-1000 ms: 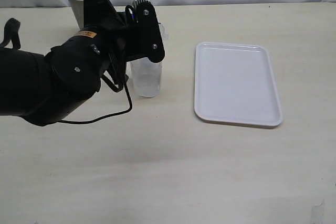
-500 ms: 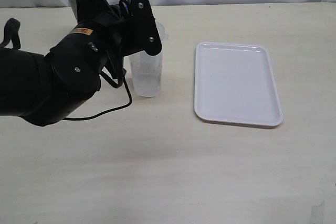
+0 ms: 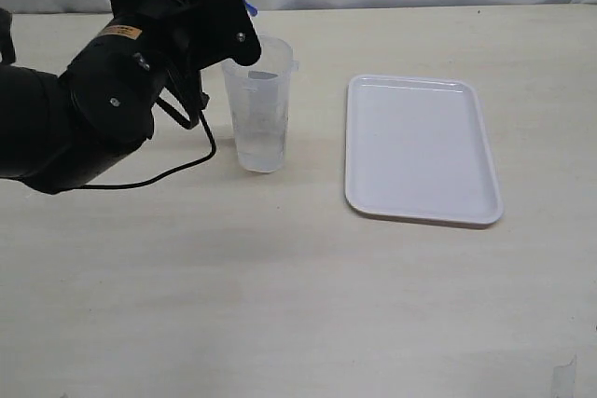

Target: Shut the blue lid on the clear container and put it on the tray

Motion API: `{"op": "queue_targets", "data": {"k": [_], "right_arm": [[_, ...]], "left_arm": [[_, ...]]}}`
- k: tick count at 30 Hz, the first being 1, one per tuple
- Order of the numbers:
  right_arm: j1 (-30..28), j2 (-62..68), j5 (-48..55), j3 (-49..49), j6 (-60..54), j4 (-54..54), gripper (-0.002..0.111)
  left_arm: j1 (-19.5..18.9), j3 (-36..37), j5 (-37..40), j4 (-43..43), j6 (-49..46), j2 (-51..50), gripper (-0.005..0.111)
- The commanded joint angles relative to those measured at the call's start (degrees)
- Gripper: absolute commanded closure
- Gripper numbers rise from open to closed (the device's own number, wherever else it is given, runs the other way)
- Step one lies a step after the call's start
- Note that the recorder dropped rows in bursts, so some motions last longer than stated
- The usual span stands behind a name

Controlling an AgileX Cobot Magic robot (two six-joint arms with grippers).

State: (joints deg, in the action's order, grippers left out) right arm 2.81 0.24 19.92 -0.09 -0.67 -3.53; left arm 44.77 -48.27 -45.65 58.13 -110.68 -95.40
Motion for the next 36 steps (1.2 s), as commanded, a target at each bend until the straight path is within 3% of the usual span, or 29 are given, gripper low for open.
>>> {"op": "queue_targets", "data": {"k": [1,7,17,23,28,32,36], "right_arm": [[-0.2,-0.2,-0.1,0.1,0.2,0.1,0.104],[-0.2,-0.2,-0.1,0.1,0.2,0.1,0.104],[-0.2,-0.2,-0.1,0.1,0.2,0.1,0.104],[-0.2,-0.2,-0.1,0.1,0.2,0.1,0.104],[-0.2,-0.2,-0.1,0.1,0.2,0.1,0.104],[-0.2,-0.2,-0.1,0.1,0.2,0.1,0.104],[-0.2,-0.2,-0.1,0.1,0.2,0.1,0.104]], "left_arm": [[-0.5,-2.2,0.0,-3.0,1.5,0.4,0.107],[0.7,-3.4,0.1,-2.5,1.4,0.4,0.107],[5.8,-3.2,-1.6,1.4,-5.0,0.4,0.107],[5.9,-3.2,-5.8,6.3,-11.0,0.4,0.107],[6.0,-3.2,-3.4,9.3,-12.0,0.4,0.107],[8.9,-3.2,-4.8,9.6,-12.0,0.4,0.107],[9.2,-3.2,-4.9,11.5,-12.0,0.4,0.107]]}}
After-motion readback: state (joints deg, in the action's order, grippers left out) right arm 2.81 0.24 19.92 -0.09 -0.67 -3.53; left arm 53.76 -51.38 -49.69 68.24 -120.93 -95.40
